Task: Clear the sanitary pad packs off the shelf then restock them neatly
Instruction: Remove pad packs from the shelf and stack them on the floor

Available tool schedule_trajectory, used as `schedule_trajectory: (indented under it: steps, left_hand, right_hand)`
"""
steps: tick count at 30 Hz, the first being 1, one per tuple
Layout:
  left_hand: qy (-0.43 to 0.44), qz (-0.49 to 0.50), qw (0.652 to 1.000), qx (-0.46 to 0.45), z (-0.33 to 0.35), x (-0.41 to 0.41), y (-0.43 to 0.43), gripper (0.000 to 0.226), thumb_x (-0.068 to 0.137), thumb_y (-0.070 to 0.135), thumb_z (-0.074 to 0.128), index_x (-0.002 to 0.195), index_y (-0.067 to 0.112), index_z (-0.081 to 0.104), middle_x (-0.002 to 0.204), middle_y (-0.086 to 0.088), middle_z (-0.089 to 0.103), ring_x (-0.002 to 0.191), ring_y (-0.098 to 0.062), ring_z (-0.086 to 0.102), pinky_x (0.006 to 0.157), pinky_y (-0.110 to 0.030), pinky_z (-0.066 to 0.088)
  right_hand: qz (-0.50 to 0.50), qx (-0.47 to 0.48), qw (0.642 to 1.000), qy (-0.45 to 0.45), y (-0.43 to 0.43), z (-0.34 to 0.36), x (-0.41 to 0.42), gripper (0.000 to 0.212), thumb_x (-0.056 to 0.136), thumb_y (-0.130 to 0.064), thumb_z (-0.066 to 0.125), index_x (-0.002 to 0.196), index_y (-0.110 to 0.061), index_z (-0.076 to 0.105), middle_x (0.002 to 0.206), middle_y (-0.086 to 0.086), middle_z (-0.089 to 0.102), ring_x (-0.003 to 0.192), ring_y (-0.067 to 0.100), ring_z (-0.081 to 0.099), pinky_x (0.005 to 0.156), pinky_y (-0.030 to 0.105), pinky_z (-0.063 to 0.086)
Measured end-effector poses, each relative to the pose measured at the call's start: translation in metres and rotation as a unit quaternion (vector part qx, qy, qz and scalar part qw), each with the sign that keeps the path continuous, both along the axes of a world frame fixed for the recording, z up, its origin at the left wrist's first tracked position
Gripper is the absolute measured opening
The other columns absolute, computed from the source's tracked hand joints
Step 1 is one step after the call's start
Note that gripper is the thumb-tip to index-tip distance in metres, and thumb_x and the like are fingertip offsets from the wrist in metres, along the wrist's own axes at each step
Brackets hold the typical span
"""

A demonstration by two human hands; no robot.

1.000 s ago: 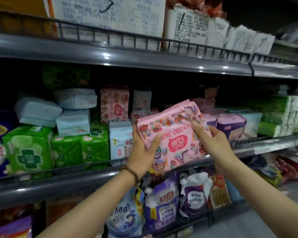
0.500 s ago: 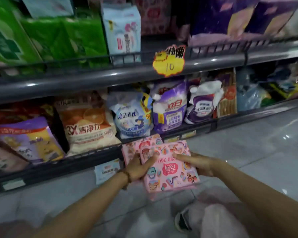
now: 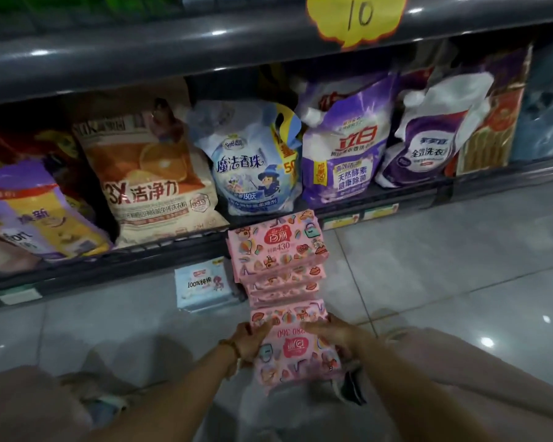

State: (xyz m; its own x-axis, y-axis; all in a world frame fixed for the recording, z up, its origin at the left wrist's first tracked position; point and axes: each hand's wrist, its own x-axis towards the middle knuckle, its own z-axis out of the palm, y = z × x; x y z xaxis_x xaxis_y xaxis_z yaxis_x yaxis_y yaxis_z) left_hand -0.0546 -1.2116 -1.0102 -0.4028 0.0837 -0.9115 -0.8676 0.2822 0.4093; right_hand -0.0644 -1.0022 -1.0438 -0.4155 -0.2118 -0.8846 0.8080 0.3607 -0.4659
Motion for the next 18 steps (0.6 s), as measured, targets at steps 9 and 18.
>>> schedule_trajectory:
  steps: [9, 18]
  left_hand:
    - [0.023, 0.000, 0.999, 0.026, -0.015, -0.013, 0.008, 0.016, 0.098, 0.034, 0.046, 0.107, 0.022, 0.052, 0.107, -0.004, 0.060, 0.094, -0.018, 0.058, 0.084, -0.032, 0.048]
    - [0.061, -0.116, 0.989, -0.070, 0.006, -0.017, -0.010, 0.057, 0.097, 0.043, 0.043, 0.140, 0.006, 0.031, 0.140, -0.009, 0.044, 0.120, -0.023, 0.047, 0.098, -0.034, 0.041]
  right_hand:
    - [-0.049, 0.051, 0.992, 0.100, -0.008, -0.026, -0.009, 0.032, 0.094, -0.014, 0.058, 0.123, -0.003, 0.052, 0.113, 0.017, 0.066, 0.086, 0.021, 0.068, 0.062, 0.026, 0.059]
    - [0.043, 0.118, 0.988, 0.087, -0.001, 0.000, -0.009, 0.038, 0.097, -0.029, 0.053, 0.124, -0.003, 0.049, 0.108, 0.008, 0.065, 0.088, 0.018, 0.066, 0.073, 0.026, 0.055]
